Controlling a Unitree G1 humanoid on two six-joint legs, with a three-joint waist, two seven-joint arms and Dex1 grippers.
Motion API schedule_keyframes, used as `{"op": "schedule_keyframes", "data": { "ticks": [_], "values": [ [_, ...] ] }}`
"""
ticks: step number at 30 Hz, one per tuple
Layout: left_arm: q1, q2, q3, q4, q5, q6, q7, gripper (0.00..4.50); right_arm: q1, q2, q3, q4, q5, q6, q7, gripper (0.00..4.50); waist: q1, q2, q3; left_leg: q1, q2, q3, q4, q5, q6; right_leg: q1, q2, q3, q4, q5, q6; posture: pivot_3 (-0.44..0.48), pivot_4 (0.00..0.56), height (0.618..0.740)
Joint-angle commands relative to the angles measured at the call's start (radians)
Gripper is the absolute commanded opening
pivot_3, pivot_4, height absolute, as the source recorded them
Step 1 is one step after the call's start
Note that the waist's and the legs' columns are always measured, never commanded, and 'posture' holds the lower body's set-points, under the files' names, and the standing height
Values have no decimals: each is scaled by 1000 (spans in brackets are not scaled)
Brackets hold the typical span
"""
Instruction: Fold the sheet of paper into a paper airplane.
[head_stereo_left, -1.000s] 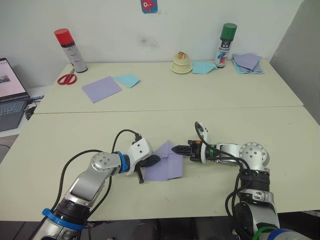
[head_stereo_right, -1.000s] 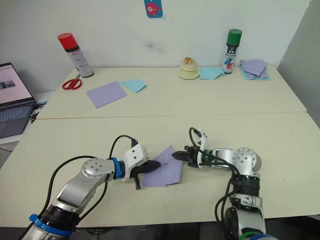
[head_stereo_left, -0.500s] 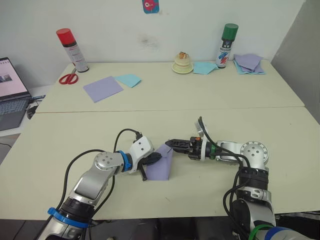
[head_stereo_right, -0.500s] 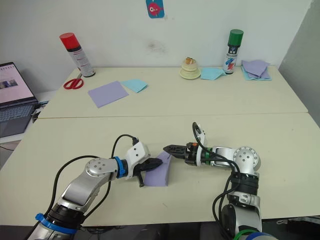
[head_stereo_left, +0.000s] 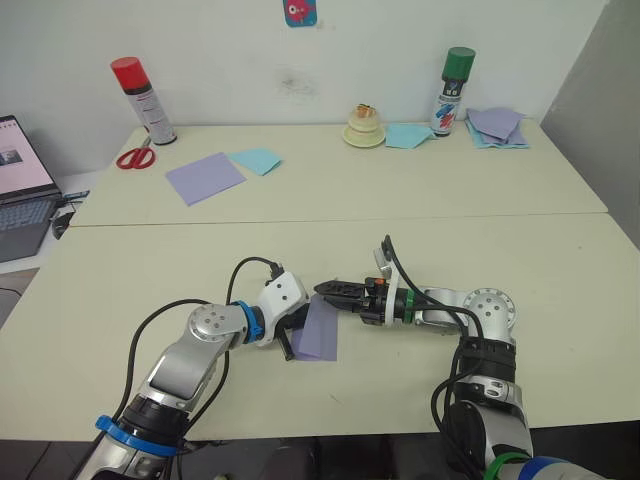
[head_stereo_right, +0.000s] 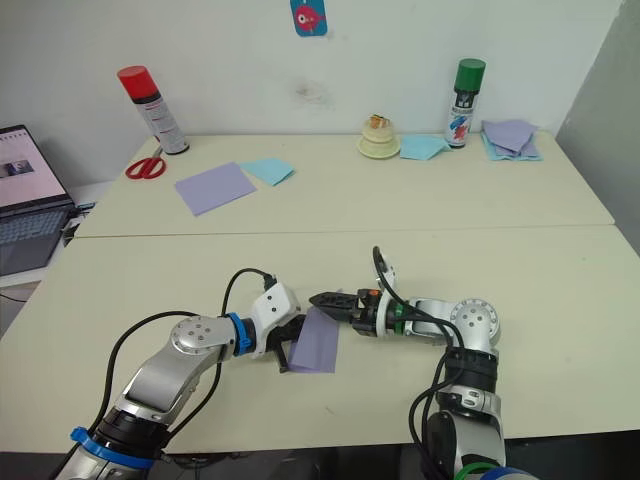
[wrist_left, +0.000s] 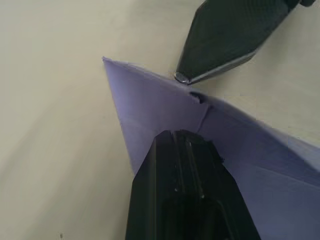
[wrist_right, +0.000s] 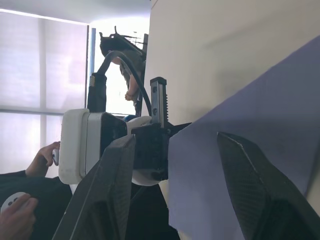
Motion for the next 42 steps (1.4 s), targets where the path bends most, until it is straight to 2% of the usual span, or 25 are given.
{"op": "schedule_keyframes", "data": {
  "ticks": [1,4,7,12,21,25,28,31,35,39,42],
  "values": [
    [20,11,3,17,25,15,21,0,0,-5,31,-7,-12,-12,16,2652,0,0,0,0,0,0,0,0,0,0,0,0,0,0,0,0,150,740],
    [25,14,6,14,24,16,25,0,16,-15,88,0,-48,-65,32,2652,0,0,0,0,0,0,0,0,0,0,0,0,0,0,0,0,150,740],
    [29,17,11,12,22,19,27,0,25,-21,137,-2,-75,-132,59,1769,0,0,0,0,0,0,0,0,0,0,0,0,0,0,0,0,150,740],
    [49,29,27,2,13,32,23,0,62,-84,327,-49,-149,-260,162,22,-5,0,0,1,1,0,0,0,0,0,0,0,0,0,0,0,150,740],
    [53,70,108,-28,-51,82,-7,0,96,-204,626,-85,-350,-582,326,22,-12,0,0,2,2,0,0,0,-1,0,1,0,0,-2,3,0,150,740],
    [32,104,189,-31,-118,118,-32,0,96,-238,695,-68,-413,-667,369,22,-12,0,0,2,2,-1,0,0,-1,0,2,0,0,-2,3,0,150,740],
    [-17,94,277,-24,-204,171,-30,0,89,-249,729,-44,-459,-717,383,22,-8,-2,1,2,1,-2,1,0,-1,0,2,0,0,-1,2,0,150,740],
    [-53,92,307,-26,-236,185,-27,0,84,-255,745,-22,-494,-744,388,22,-2,-5,2,2,2,-3,2,0,-1,-1,2,-1,-1,-1,2,0,150,740],
    [-75,61,273,-82,-258,197,-25,0,83,-264,760,-15,-525,-765,403,22,0,-5,2,2,1,-2,2,0,-1,0,1,-1,-1,0,1,0,150,740],
    [-39,55,146,-72,-150,148,-1,0,91,-274,753,-34,-540,-785,412,22,1,-5,2,2,1,-2,2,0,-1,0,1,-1,-1,0,0,0,150,740],
    [-11,32,106,-46,-128,117,10,0,101,-281,744,-60,-540,-796,421,22,2,-5,2,1,1,-2,2,0,-1,0,1,0,-1,0,0,0,150,740]
  ]
}}
